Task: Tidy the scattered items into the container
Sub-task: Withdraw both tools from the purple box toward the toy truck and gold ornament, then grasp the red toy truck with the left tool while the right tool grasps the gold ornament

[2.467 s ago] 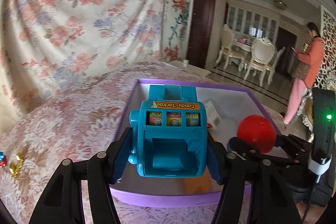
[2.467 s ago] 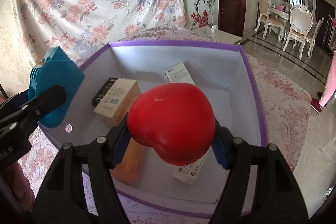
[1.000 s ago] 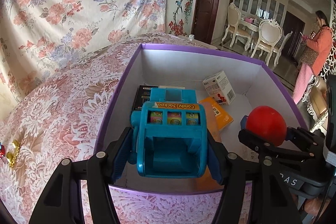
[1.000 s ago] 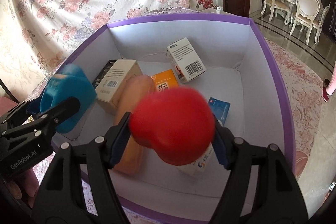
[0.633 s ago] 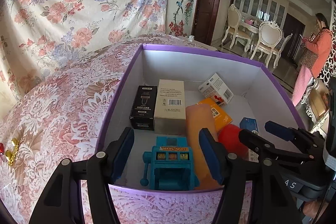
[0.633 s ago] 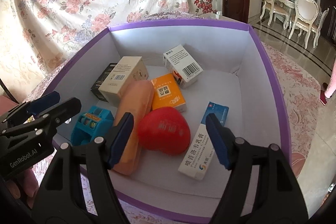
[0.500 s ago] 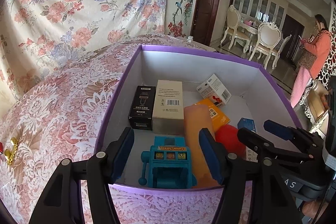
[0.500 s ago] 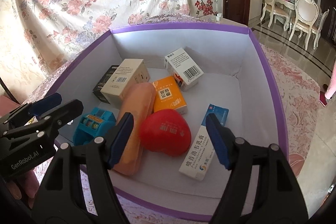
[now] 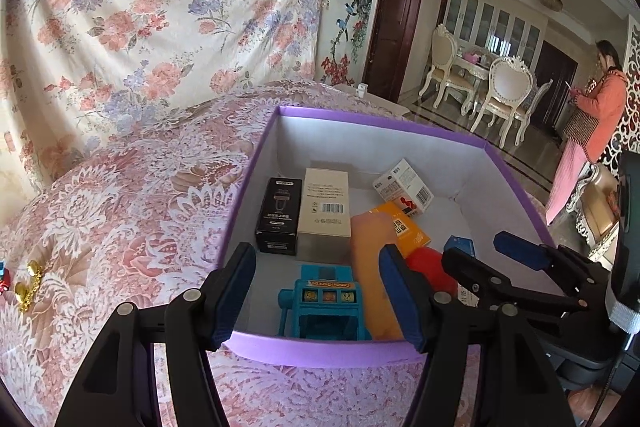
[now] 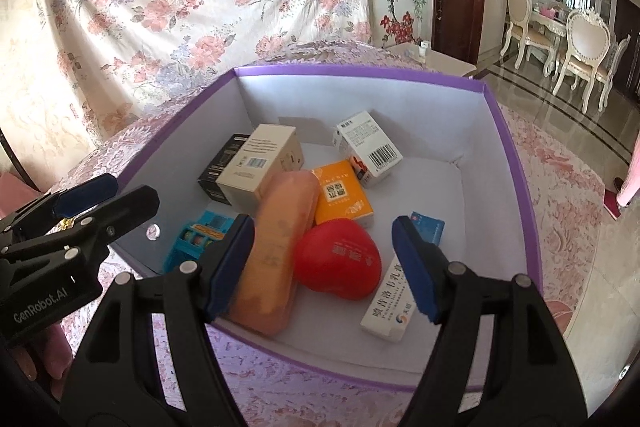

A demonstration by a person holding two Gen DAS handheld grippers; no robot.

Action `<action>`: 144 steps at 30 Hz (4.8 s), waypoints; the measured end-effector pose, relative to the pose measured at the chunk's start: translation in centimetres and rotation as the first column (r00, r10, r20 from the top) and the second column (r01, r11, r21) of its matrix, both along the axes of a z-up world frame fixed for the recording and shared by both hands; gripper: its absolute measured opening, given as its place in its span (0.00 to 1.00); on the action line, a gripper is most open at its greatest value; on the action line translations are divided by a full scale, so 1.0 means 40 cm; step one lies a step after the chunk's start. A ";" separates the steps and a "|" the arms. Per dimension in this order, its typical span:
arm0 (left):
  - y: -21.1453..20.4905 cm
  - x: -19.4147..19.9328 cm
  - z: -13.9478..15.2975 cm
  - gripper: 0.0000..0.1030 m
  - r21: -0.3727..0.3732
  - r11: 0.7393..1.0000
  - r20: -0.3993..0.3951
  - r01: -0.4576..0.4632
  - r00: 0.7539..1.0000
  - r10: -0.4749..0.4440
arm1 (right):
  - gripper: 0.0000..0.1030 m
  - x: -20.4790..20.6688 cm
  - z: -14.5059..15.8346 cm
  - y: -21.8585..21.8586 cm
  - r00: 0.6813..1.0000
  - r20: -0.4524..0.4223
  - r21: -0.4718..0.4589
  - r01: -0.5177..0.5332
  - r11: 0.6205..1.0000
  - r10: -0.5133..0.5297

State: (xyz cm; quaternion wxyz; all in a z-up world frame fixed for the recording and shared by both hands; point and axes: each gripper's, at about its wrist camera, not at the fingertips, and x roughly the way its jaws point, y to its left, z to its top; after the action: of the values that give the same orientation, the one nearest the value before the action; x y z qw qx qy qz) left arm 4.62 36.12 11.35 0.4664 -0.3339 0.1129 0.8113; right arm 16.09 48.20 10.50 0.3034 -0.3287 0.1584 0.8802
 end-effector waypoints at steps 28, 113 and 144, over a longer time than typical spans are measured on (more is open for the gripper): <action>-0.565 -0.375 -0.008 0.63 0.059 0.879 0.007 -0.472 0.881 0.473 | 0.77 -0.429 0.062 -0.488 0.872 -0.107 0.112 -0.466 0.878 0.477; -0.772 -0.613 -0.326 0.37 -0.141 0.767 0.085 -0.626 0.764 0.639 | 0.42 -0.816 -0.295 -0.622 0.744 0.093 -0.083 -0.656 0.750 0.662; -0.710 -0.484 -0.327 0.37 -0.174 0.735 -0.004 -0.656 0.747 0.665 | 0.41 -0.731 -0.299 -0.634 0.785 0.151 -0.006 -0.608 0.794 0.601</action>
State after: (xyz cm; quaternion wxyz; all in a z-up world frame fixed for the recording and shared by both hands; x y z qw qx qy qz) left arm -14.73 7.70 -1.74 0.1221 -0.4130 0.0398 0.9016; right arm -13.14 22.82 -1.47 0.0235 -0.4185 0.0033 0.9079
